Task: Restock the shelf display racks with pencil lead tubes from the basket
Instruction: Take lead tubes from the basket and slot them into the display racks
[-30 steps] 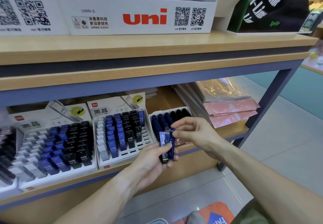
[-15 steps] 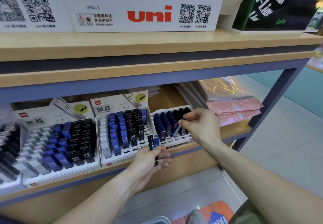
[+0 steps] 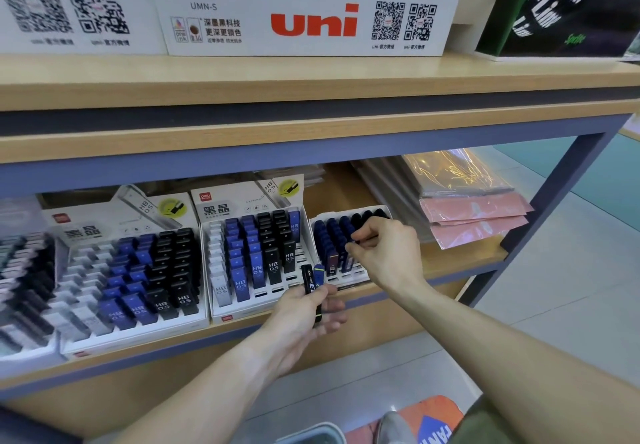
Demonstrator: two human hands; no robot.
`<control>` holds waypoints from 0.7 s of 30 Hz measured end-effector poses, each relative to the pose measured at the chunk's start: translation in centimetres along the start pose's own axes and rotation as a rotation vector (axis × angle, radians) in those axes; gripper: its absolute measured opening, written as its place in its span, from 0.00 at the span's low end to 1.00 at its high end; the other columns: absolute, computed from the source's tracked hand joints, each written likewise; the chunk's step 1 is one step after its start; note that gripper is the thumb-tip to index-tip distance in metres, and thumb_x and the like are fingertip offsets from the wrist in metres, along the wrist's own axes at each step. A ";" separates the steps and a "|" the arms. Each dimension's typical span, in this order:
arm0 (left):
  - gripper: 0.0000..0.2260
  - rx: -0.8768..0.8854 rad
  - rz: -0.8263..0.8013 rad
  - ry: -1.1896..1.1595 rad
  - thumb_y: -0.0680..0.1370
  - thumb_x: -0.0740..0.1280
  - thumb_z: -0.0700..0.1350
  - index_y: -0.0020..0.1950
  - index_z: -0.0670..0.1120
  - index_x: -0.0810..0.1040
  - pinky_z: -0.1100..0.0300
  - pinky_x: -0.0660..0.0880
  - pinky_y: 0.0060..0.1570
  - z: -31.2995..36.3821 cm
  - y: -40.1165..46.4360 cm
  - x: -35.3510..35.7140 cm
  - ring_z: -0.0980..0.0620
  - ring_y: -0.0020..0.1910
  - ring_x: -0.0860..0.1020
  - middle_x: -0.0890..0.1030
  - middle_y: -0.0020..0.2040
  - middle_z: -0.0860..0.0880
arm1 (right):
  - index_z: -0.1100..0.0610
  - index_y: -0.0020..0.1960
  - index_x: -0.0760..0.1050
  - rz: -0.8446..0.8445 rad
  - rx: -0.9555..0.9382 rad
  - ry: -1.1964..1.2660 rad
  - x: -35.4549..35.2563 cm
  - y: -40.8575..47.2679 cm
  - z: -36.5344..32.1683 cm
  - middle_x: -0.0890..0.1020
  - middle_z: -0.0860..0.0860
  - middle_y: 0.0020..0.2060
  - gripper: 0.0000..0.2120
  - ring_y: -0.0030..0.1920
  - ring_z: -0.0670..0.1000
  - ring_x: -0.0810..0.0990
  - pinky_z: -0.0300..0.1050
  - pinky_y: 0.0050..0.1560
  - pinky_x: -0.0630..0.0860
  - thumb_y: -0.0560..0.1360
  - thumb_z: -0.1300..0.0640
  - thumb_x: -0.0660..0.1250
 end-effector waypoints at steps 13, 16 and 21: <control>0.10 0.009 -0.004 0.005 0.85 0.62 0.42 0.60 0.38 0.78 0.57 0.80 0.37 0.3 0.1 -0.1 0.46 0.37 0.84 0.85 0.42 0.41 | 0.47 0.40 0.84 -0.083 0.107 0.041 1.6 0.4 1.2 0.84 0.43 0.34 0.04 0.38 0.42 0.83 0.42 0.41 0.80 0.71 0.50 0.78; 0.10 0.006 0.002 0.002 0.85 0.62 0.42 0.60 0.38 0.79 0.56 0.80 0.37 0.1 0.3 -0.3 0.46 0.37 0.84 0.86 0.43 0.40 | 0.45 0.38 0.83 -0.078 0.123 0.085 1.4 0.5 1.2 0.84 0.43 0.33 0.05 0.38 0.41 0.82 0.40 0.41 0.78 0.71 0.50 0.78; 0.10 0.006 0.004 -0.010 0.85 0.62 0.42 0.59 0.38 0.79 0.56 0.80 0.37 0.0 0.4 -0.3 0.45 0.37 0.84 0.86 0.43 0.40 | 0.47 0.40 0.85 -0.077 0.160 0.136 1.3 0.4 1.6 0.84 0.43 0.33 0.03 0.38 0.42 0.82 0.41 0.44 0.80 0.71 0.51 0.77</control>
Point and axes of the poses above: each hand's wrist, its own y-axis towards the middle knuckle, its own x-axis out of the palm, z = x × y, the point moved 7 cm from there along y, towards the middle knuckle
